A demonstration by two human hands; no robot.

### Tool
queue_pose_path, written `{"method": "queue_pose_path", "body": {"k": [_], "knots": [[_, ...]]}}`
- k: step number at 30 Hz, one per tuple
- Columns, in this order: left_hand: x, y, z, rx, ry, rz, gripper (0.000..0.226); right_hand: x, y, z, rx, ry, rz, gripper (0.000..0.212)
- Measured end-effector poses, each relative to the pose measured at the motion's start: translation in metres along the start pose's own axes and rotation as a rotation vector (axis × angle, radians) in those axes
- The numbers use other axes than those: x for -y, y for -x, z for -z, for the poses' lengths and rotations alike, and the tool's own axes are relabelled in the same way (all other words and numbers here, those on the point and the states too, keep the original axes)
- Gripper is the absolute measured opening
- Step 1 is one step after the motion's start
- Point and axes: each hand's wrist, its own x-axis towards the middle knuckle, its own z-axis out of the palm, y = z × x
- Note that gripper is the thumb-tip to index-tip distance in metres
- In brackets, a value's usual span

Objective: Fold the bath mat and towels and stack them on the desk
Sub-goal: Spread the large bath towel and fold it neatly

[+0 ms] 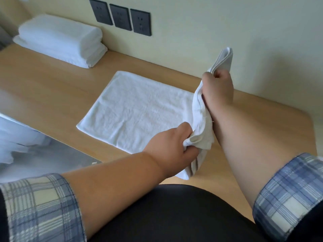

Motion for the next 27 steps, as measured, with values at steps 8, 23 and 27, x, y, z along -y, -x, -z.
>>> {"method": "queue_pose_path", "body": {"k": [8,23,27], "knots": [[0.094,0.029,0.084,-0.12,0.11,0.007,0.022,0.054,0.041,-0.131,-0.094,-0.1,0.157,0.009],[0.319,0.027,0.147,0.179,0.349,0.605,0.025,0.011,0.053,-0.386,0.155,0.351,0.026,0.011],[0.349,0.023,0.153,0.23,0.35,0.661,0.052,-0.003,0.055,-0.407,0.365,0.565,0.013,0.049]]}}
